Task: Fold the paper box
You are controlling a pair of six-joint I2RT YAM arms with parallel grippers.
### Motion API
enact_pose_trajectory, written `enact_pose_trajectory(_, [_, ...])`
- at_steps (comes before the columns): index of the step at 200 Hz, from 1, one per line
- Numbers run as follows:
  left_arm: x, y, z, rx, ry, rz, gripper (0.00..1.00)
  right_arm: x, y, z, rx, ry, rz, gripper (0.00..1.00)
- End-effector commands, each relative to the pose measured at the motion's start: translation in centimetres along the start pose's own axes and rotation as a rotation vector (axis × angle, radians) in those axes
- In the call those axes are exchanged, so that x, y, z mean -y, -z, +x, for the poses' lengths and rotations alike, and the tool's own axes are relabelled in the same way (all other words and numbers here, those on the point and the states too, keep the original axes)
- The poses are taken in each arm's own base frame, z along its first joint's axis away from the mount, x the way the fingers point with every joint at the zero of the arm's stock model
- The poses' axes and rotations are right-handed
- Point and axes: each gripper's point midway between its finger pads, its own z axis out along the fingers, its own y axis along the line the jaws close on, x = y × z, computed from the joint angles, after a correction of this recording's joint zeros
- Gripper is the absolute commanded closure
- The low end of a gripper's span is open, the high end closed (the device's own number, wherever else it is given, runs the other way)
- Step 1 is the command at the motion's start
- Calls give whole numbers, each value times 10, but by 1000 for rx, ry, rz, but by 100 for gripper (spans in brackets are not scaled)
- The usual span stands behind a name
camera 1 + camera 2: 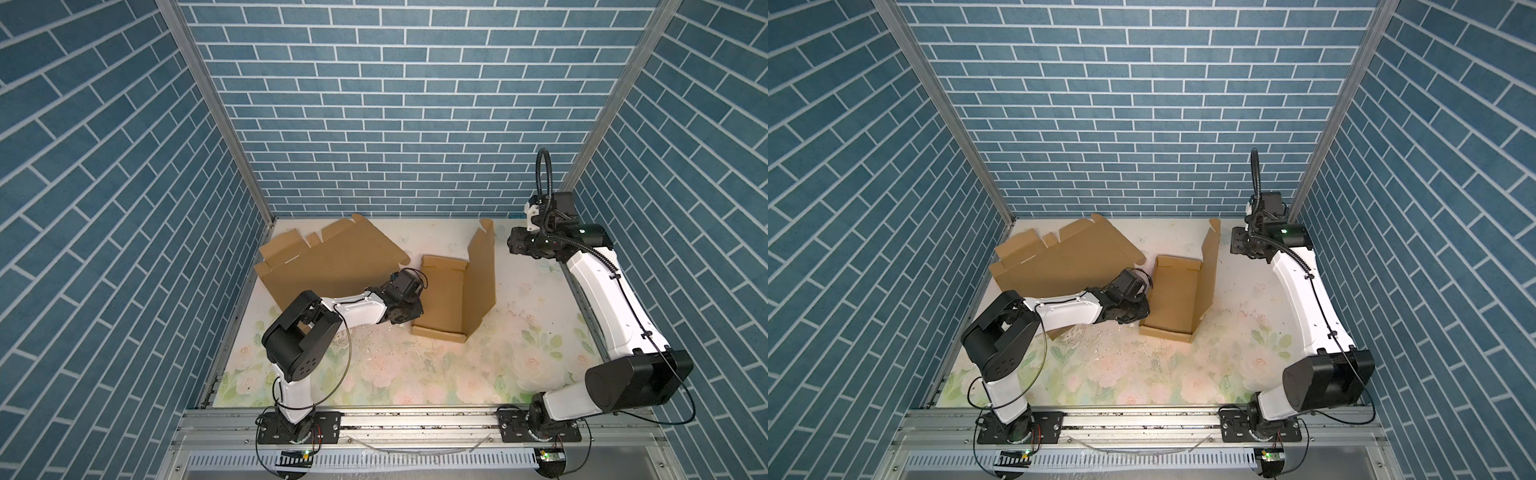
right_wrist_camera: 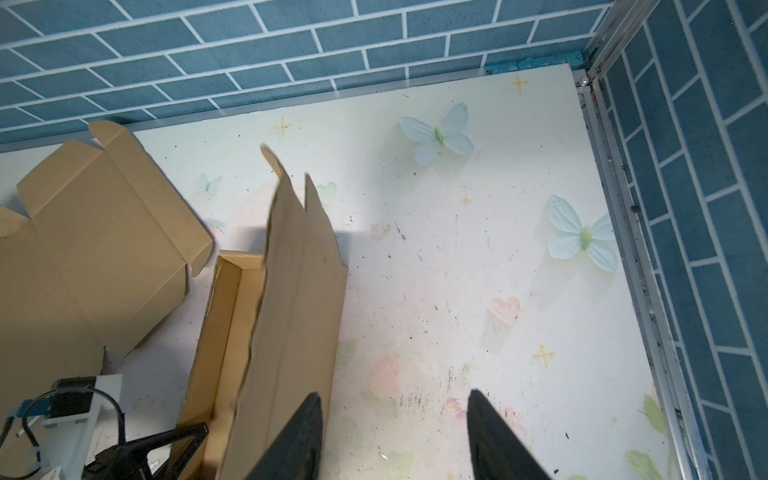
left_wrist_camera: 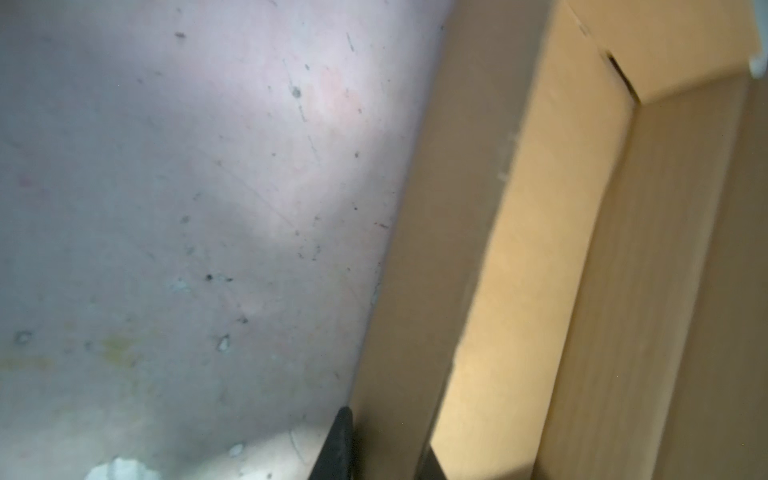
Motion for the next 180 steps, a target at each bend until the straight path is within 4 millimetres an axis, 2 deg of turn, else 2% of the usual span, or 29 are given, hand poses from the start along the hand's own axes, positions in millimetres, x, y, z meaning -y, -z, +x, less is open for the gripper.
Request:
enact_pose_trajectory(1, [-2,4,-9,86,53,-13,80,-10,20,-16,51,-34,-50,43])
enact_pose_trajectory(26, [-12,14,-13,151,103,-45,80,-18,33,-24,73,-37,-93,37])
enact_pose_trajectory(54, [-12,11,-11,234,254,6,79,-45,29,-9,7,-30,-215,29])
enact_pose_trajectory(69, [-4,7,-6,275,322,39,78,-50,26,-2,2,-30,-230,29])
enact_pose_trajectory(96, [16,1,-3,295,304,50,77,-67,27,5,-16,-12,-288,25])
enact_pose_trajectory(113, [19,-6,2,284,309,62,77,-65,20,11,-66,29,-254,22])
enact_pose_trajectory(155, [22,-15,12,237,308,80,76,-60,-8,23,-153,136,-185,26])
enact_pose_trajectory(180, [29,-14,14,224,279,97,73,-61,-23,29,-200,223,-162,36])
